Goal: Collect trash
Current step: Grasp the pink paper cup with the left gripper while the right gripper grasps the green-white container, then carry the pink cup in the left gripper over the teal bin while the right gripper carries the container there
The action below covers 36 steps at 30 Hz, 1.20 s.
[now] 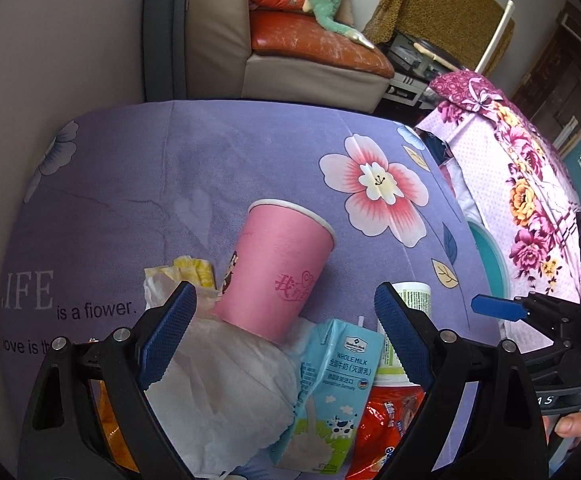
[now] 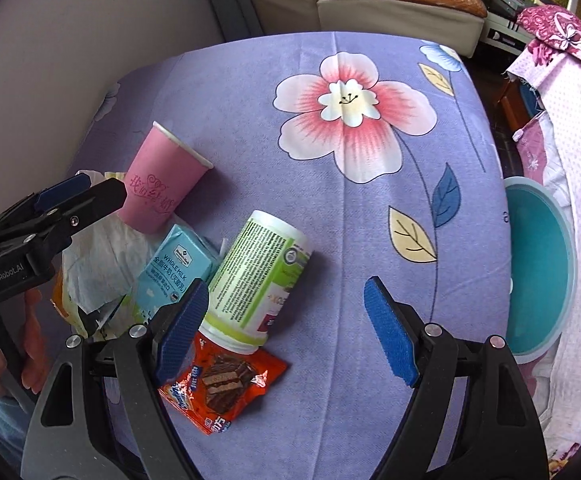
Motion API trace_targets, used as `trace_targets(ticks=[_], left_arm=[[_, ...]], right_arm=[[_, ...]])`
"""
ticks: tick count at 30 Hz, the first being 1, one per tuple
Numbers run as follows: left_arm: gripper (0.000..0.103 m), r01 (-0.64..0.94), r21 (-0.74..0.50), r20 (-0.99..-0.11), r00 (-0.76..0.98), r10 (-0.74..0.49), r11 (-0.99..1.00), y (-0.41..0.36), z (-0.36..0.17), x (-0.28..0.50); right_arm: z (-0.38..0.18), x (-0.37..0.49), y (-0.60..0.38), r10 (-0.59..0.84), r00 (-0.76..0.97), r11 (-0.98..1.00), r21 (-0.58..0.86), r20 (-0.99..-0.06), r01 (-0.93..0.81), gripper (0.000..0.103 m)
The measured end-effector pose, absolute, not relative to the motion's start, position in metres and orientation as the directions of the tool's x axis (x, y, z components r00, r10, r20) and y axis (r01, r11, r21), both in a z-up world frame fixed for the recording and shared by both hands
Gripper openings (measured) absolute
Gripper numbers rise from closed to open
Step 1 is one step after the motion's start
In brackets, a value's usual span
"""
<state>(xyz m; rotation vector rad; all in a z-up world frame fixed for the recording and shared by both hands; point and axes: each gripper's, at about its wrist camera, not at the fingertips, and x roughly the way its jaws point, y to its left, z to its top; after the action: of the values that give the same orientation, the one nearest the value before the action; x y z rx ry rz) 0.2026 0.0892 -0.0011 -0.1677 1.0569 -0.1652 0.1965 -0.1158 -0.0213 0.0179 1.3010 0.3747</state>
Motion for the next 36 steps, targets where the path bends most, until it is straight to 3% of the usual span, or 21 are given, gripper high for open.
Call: trace_targets(ticks=[9,17,30,32,33,36], left_arm=[[0.091,0.037,-0.209,-0.859,0.471,-0.201,0.977,0.103,-0.008,0.210],[0.091,0.049,-0.182,-0.874,0.449,-0.185,0.982,0.098,-0.017,0.217],[0.091,0.094,-0.090,-0.918,0.379,-0.119,0.991,0.067,-0.047,0.234],[0.081,0.092,-0.079,-0.921,0.375,-0.108,0.993,0.065,-0.051,0.237],[0.071,0.090,-0.077,-0.924,0.367,-0.105,0.993,0.065,-0.054,0.238],[0.068,0.082,-0.060,-0.912,0.401,-0.088,0.995,0.065,-0.047,0.235]], right_arm=[[-0.045,0.210,-0.099,0.317,0.148,0.930,0.277,-0.937,-0.242,0.075],[-0.055,0.214,-0.097,0.333,0.142,0.924,0.293,-0.932,-0.247,0.054],[-0.037,0.216,-0.134,0.304,0.230,0.940,0.251,-0.925,-0.232,0.052],[-0.036,0.216,-0.142,0.306,0.240,0.941,0.254,-0.921,-0.225,0.051],[-0.036,0.216,-0.145,0.306,0.244,0.941,0.255,-0.920,-0.221,0.051],[-0.036,0.217,-0.153,0.303,0.261,0.945,0.253,-0.916,-0.208,0.051]])
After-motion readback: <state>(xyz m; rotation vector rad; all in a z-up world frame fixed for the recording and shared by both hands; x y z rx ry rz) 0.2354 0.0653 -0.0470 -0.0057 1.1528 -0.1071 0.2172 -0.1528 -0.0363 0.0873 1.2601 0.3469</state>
